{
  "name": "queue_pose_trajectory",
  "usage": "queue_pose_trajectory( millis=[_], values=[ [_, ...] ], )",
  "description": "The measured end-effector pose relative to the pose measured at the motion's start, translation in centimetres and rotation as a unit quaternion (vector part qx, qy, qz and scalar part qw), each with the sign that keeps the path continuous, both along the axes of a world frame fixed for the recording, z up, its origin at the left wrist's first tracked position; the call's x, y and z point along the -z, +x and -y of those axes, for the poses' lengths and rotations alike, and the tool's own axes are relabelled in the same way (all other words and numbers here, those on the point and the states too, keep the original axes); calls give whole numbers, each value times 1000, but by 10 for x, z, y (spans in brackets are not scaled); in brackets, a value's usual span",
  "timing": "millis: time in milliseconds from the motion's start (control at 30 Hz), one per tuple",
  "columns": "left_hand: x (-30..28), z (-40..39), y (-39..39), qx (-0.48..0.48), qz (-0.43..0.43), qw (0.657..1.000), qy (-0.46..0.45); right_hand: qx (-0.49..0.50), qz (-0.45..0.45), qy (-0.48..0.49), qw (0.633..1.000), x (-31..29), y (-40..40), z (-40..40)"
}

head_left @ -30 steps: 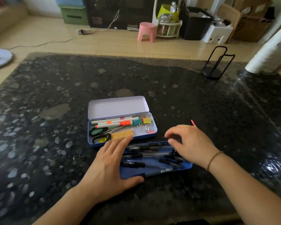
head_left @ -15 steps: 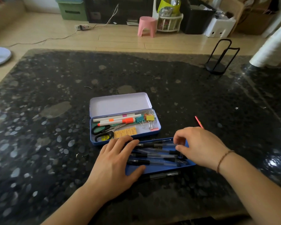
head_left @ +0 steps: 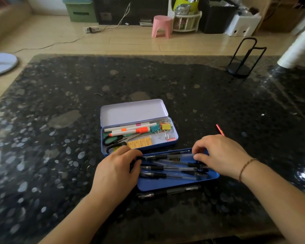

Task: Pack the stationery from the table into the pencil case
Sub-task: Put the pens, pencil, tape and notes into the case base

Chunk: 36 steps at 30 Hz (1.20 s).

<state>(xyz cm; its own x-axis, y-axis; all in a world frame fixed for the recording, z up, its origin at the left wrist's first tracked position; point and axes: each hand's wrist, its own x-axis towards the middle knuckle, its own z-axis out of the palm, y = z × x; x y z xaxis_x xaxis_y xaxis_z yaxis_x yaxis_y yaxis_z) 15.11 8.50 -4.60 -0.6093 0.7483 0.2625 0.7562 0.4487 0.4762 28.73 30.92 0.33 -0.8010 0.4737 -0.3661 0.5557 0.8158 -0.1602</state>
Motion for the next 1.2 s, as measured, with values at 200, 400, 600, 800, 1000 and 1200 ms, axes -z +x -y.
queue_pose_trajectory(
  millis=[200,400,600,800,1000,1200],
  values=[
    [0,1,-1,26,3,1000,-1,5,-1,-4,1000,3,-5,7],
    [-1,-2,-1,31,-17,999,-10,29,7,47,998,7,-12,12],
    [-2,-6,-2,21,4,1000,-7,46,-36,29,998,6,-11,14],
    [-4,-8,-3,35,10,999,-13,-27,-23,30,999,-14,5,-1],
    [-4,-10,-3,30,27,999,-15,-21,15,-6,1000,-7,3,-6],
    [-4,-9,-3,58,33,998,-9,-39,-22,0,999,2,1,-3]
  ],
)
